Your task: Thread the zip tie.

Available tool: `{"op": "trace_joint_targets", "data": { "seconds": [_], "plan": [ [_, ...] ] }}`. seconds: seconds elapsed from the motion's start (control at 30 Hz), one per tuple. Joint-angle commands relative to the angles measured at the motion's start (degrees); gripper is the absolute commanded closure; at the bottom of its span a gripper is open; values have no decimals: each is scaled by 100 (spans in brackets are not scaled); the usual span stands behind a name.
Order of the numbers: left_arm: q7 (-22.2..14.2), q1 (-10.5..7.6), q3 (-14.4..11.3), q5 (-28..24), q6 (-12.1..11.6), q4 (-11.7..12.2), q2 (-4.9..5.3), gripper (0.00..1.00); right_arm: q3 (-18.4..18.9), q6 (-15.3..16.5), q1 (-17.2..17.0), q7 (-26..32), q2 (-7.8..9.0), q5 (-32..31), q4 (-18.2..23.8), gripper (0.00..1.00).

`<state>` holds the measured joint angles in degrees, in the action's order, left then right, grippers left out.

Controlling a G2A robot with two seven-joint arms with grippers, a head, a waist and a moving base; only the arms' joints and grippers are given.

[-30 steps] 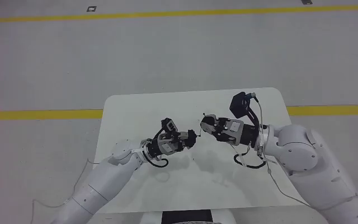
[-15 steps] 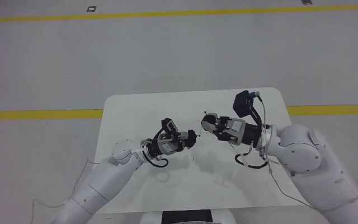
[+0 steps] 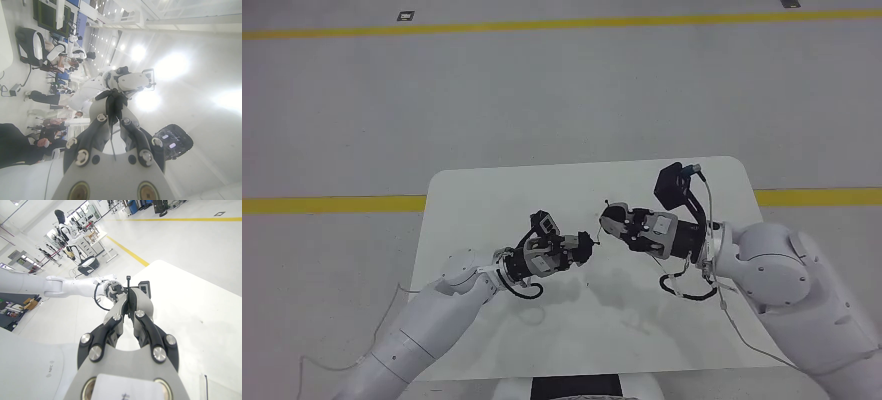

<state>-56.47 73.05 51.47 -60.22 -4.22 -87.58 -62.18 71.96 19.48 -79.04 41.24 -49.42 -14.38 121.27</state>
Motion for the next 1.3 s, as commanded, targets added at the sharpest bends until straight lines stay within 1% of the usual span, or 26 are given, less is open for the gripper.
{"op": "trace_joint_targets", "data": {
  "seconds": [0.0, 0.27, 0.6, 1.27],
  "plan": [
    [0, 0, 0, 0, 0, 0, 0, 100, -13, 0, 4, -3, 1, -7, -7, 100],
    [0, 0, 0, 0, 0, 0, 0, 100, -35, 0, 19, -18, 8, -19, -18, 100],
    [0, 0, 0, 0, 0, 0, 0, 100, 40, 0, -11, -80, 32, 63, 89, 100],
    [0, 0, 0, 0, 0, 0, 0, 100, -74, 0, 26, -100, 55, -70, -22, 100]
  ]
}}
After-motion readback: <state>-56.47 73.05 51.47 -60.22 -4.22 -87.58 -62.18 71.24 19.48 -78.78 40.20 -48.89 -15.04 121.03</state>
